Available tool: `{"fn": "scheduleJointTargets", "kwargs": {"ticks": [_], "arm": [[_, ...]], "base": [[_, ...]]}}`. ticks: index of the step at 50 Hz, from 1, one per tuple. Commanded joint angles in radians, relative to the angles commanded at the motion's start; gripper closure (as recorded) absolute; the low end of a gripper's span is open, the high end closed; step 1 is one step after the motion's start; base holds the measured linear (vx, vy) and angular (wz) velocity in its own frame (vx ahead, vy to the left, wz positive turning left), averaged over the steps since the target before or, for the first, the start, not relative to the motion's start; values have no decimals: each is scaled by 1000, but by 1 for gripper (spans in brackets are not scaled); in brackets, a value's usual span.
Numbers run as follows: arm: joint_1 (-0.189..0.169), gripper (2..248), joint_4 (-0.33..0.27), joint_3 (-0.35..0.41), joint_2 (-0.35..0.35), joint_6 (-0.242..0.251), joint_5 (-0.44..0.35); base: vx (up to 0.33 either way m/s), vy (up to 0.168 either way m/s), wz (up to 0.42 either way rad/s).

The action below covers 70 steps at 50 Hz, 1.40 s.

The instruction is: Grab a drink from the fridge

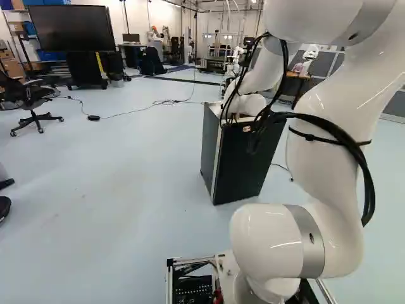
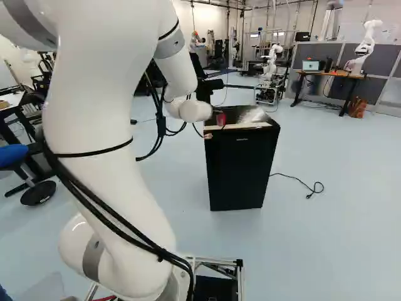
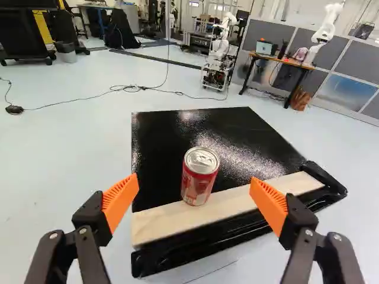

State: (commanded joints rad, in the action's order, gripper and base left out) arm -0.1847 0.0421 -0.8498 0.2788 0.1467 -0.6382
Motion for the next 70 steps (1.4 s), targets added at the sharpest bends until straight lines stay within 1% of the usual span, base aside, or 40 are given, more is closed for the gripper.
{"fn": "scheduleJointTargets", "kwargs": {"ticks": [11, 24, 42, 43, 47, 48, 52, 53, 57, 58, 63, 64, 70], "arm": [[-6, 3, 0, -63, 75, 0, -3], [-27, 3, 0, -126, 151, 0, -27], [-32, 3, 0, -139, 167, 0, -33], [-32, 26, 0, -139, 167, 0, -33], [-32, 26, 0, -139, 167, 0, -33], [-32, 64, 0, -139, 167, 0, -33], [-32, 64, 0, -139, 167, 0, -33], [-32, 103, 0, -138, 167, 0, -33], [-33, 103, 0, -138, 162, 0, -33], [-33, 141, 0, -138, 161, 0, -33], [-33, 141, 0, -137, 152, 0, -33], [-32, 152, 0, -137, 150, 0, -33], [-32, 152, 0, -136, 138, 0, -33]], "base": [[0, 0, 0], [0, 0, 0], [0, 0, 0], [0, 0, 0], [0, 0, 0], [0, 0, 0], [0, 0, 0], [0, 0, 0], [0, 0, 0], [0, 0, 0], [0, 0, 0], [0, 0, 0], [0, 0, 0]]}}
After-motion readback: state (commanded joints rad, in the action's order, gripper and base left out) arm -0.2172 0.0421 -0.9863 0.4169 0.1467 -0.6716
